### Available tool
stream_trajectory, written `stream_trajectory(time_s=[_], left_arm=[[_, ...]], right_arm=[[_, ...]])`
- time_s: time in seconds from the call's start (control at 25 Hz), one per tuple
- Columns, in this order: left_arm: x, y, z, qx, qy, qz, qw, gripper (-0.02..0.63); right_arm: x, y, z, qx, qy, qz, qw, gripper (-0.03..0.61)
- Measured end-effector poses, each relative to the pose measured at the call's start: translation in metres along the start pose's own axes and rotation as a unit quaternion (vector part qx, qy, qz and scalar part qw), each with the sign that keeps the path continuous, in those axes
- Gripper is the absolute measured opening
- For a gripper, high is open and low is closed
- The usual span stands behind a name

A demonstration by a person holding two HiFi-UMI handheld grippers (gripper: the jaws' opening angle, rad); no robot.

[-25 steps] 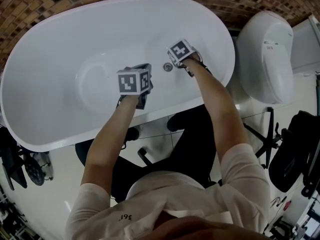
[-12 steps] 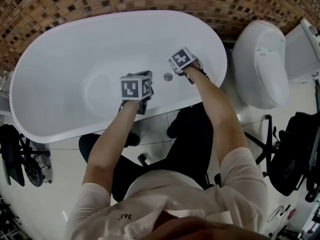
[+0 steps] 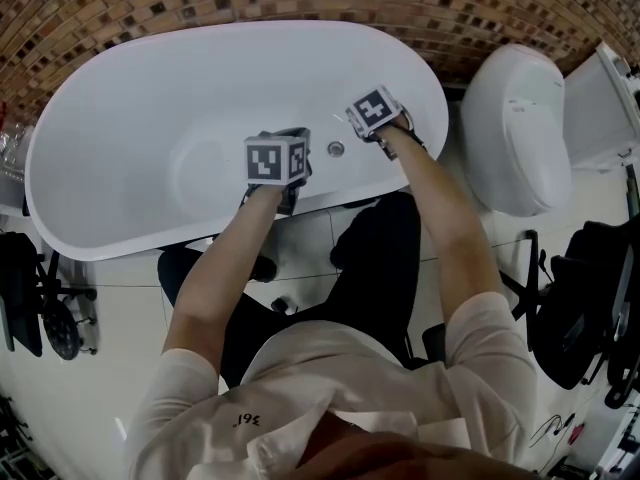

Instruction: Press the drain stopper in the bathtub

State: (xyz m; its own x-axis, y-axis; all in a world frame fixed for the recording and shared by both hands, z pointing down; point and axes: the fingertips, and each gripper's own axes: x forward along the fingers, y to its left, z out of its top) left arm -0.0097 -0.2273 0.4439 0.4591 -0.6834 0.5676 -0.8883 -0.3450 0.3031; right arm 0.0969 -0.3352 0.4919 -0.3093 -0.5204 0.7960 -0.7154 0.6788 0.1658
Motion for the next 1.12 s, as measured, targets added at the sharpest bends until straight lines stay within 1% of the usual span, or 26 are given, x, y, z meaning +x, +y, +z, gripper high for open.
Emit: stream_trajectory(time_s=[0.16,0.28,0.36,0.6,0.92,1.04,1.12], left_arm=[[-0.011,-0.01,0.002,0.006,-0.01,-0.005,0.9999,0.009],[-0.021,-0.019,0.007,0.009,-0.021,-0.01,0.9997,0.009],[-0.028,-0.025,0.01,0.012,-0.028,-0.015,0.9994,0.009],[-0.048,-0.036,0.022,0.025,-0.048,-0.02,0.9983,0.009],[-0.077,-0.048,0.025,0.035,-0.076,-0.025,0.9962,0.009],[-0.085,-0.052,0.026,0.044,-0.085,-0.027,0.9951,0.009],[-0.089,-0.052,0.025,0.046,-0.087,-0.027,0.9948,0.009]], right_arm=[[-0.019,0.008,-0.006,0.003,0.013,0.005,1.0,0.014],[-0.038,0.001,0.005,-0.018,-0.011,-0.025,0.999,0.014],[-0.049,0.004,0.007,-0.019,-0.015,-0.028,0.999,0.014],[-0.082,0.005,0.03,-0.043,-0.058,-0.058,0.996,0.014],[-0.113,0.04,0.028,-0.028,-0.077,-0.035,0.996,0.014],[-0.128,0.051,0.03,-0.036,-0.095,-0.041,0.994,0.014],[-0.136,0.062,0.036,-0.046,-0.109,-0.037,0.992,0.014]])
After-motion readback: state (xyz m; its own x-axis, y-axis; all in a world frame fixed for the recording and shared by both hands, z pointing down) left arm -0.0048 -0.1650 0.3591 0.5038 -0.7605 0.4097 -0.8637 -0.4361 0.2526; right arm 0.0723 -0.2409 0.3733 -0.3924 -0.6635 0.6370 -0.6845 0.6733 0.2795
